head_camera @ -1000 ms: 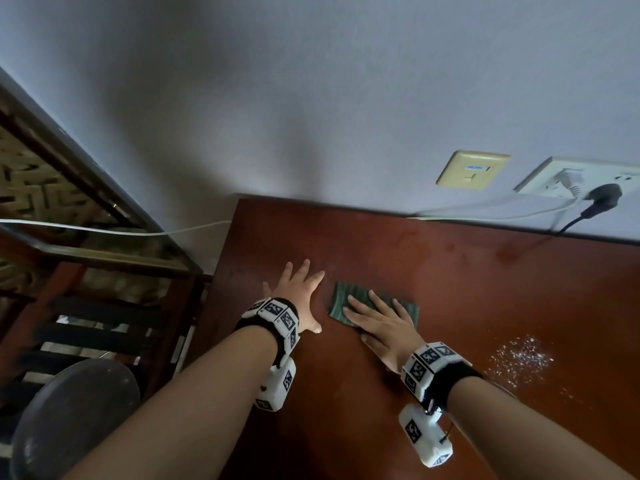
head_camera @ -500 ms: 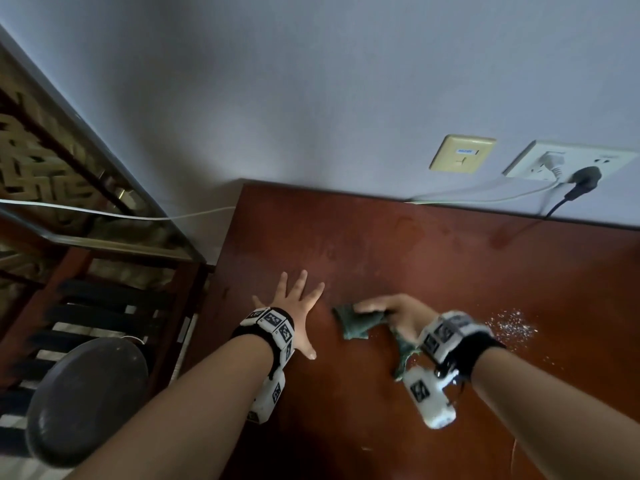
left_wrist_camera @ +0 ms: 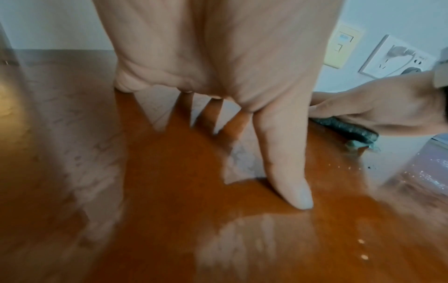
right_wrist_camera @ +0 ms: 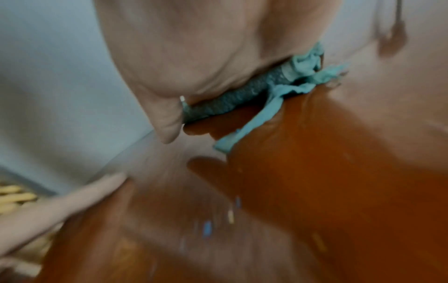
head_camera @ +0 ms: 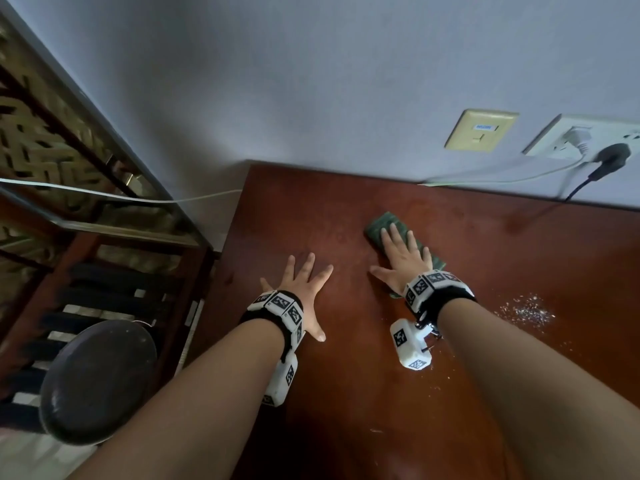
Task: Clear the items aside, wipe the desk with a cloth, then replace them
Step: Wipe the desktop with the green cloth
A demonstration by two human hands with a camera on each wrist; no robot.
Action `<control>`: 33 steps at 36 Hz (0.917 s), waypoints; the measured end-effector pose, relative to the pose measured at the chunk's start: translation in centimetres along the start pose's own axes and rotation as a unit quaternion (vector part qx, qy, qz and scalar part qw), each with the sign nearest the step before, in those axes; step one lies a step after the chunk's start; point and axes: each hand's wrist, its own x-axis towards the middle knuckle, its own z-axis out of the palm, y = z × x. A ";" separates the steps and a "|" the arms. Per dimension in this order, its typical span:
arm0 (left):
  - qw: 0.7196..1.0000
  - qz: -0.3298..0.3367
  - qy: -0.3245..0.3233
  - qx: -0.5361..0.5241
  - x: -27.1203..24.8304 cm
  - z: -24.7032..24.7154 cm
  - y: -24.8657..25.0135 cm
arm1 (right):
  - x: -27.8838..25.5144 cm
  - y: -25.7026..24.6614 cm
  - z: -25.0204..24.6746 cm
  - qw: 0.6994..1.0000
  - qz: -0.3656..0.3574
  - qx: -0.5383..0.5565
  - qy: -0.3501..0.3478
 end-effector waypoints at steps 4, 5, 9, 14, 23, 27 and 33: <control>1.000 -0.002 0.009 -0.004 0.0 -0.1 0.0 | -2.5 -1.2 1.4 0.996 -0.073 -0.045 -0.009; 1.000 -0.003 0.011 -0.004 0.0 -0.1 0.0 | -3.1 -1.3 1.9 0.995 -0.088 -0.047 -0.010; 1.000 -0.008 0.021 -0.019 -0.6 0.5 -0.1 | -6.0 -1.3 3.6 0.986 -0.151 -0.061 -0.020; 0.997 -0.012 0.048 -0.053 -1.1 1.3 0.5 | -9.2 -1.4 4.8 0.982 -0.184 -0.031 -0.033; 0.998 -0.001 0.042 -0.045 -3.4 3.5 0.8 | -13.2 -2.1 4.6 0.969 -0.221 0.064 -0.092; 1.000 0.005 -0.018 -0.009 -4.6 3.9 0.9 | -13.8 -1.2 4.0 0.960 -0.151 0.184 -0.147; 0.998 -0.008 -0.047 0.037 -5.2 5.3 1.2 | -12.0 -1.0 -1.0 0.891 -0.032 0.446 -0.086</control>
